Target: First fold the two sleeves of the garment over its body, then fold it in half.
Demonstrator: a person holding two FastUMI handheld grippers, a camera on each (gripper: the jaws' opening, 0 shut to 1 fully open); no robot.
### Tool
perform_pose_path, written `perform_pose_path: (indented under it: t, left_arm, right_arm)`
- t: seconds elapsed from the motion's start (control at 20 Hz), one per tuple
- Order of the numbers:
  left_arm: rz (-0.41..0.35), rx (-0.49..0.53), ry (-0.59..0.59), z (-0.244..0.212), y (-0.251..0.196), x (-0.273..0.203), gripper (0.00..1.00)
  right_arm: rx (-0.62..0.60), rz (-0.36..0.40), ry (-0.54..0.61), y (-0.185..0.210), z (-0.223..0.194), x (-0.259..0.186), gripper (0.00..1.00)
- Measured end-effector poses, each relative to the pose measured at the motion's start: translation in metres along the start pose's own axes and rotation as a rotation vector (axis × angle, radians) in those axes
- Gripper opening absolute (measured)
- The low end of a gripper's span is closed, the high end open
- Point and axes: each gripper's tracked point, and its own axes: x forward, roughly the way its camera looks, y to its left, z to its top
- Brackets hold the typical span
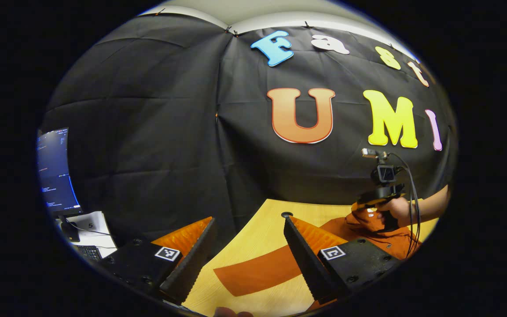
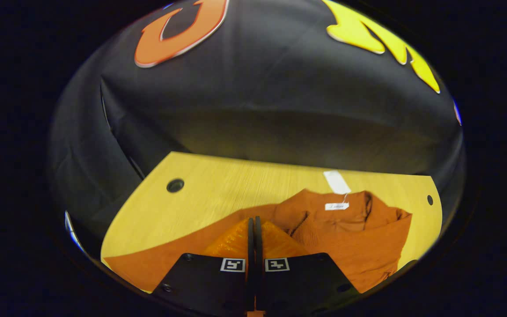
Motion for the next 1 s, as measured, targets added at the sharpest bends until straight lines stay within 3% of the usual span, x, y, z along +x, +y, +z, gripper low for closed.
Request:
perform_pose_path:
  t: [0.25,0.45,0.55,0.6,0.7,0.8,0.85,1.0]
  left_arm:
    - [0.035,-0.001,0.06,-0.022,0.017,-0.01,0.99]
    - [0.032,-0.004,0.067,-0.024,0.017,0.0,1.0]
    - [0.024,-0.02,0.063,-0.027,0.018,0.006,0.99]
    - [0.023,-0.038,0.061,-0.029,0.018,0.011,0.99]
    - [0.024,-0.053,0.065,-0.029,0.017,0.018,0.99]
    - [0.015,-0.055,0.062,-0.033,0.016,0.024,1.0]
    - [0.014,-0.054,0.06,-0.035,0.017,0.025,1.0]
    - [-0.011,-0.065,0.048,-0.041,0.017,0.031,1.0]
  right_arm:
    - [-0.043,-0.001,0.049,0.019,-0.034,0.04,0.02]
    - [-0.019,0.089,0.005,0.038,-0.023,0.028,0.14]
    - [-0.023,0.129,-0.028,0.044,-0.014,0.01,0.26]
    - [-0.049,0.133,-0.062,0.04,-0.008,-0.008,0.49]
    - [-0.081,0.141,-0.097,0.037,-0.003,-0.033,0.55]
    - [-0.136,0.163,-0.16,0.036,-0.001,-0.074,0.81]
    - [-0.152,0.169,-0.187,0.035,0.001,-0.093,0.78]
    - [-0.179,0.216,-0.283,0.037,0.003,-0.159,0.84]
